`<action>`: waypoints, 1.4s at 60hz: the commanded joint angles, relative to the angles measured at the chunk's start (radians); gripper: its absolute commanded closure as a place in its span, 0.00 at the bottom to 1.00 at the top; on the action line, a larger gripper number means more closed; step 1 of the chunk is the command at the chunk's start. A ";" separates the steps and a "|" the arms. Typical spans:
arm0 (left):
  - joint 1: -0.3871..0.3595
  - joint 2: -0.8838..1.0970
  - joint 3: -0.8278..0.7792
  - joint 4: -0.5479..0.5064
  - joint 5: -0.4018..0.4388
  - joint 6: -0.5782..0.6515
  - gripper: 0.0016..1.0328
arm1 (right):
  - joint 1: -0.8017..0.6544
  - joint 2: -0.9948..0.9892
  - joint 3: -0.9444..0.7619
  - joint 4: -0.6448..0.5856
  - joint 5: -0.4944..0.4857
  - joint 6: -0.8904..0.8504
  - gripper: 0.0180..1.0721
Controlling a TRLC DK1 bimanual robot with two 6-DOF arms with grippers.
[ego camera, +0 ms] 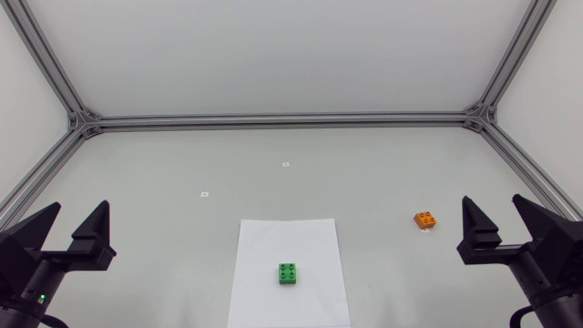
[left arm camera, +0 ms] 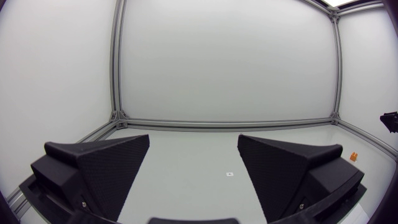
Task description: Pick up the orange 2x2 brick with the right arm and stack it on top of the green 2x2 brick in the center
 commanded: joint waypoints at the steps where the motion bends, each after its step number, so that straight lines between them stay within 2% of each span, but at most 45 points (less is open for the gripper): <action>1: 0.001 -0.008 -0.041 -0.015 0.004 0.013 0.04 | 0.006 -0.012 -0.025 0.019 -0.003 0.021 0.04; 20: 0.001 -0.008 -0.041 -0.015 0.004 0.013 0.04 | 0.008 -0.012 -0.002 0.019 -0.003 0.021 0.04; 39: 0.001 -0.008 -0.041 -0.013 0.004 0.013 0.04 | 0.017 0.068 0.163 -0.009 -0.004 0.021 0.04; 53: 0.001 -0.008 -0.041 -0.015 0.004 0.013 0.04 | 0.021 0.313 0.354 -0.046 -0.004 0.021 0.04; 73: 0.001 -0.008 -0.041 -0.013 0.004 0.013 0.04 | 0.005 0.727 0.648 -0.234 -0.006 0.057 0.04; 78: 0.001 -0.008 -0.041 -0.013 0.004 0.013 0.04 | -0.009 0.833 0.711 -0.283 -0.046 0.062 0.04; 84: 0.001 -0.008 -0.041 -0.015 0.004 0.013 0.04 | -0.057 0.919 0.766 -0.331 -0.158 0.057 0.04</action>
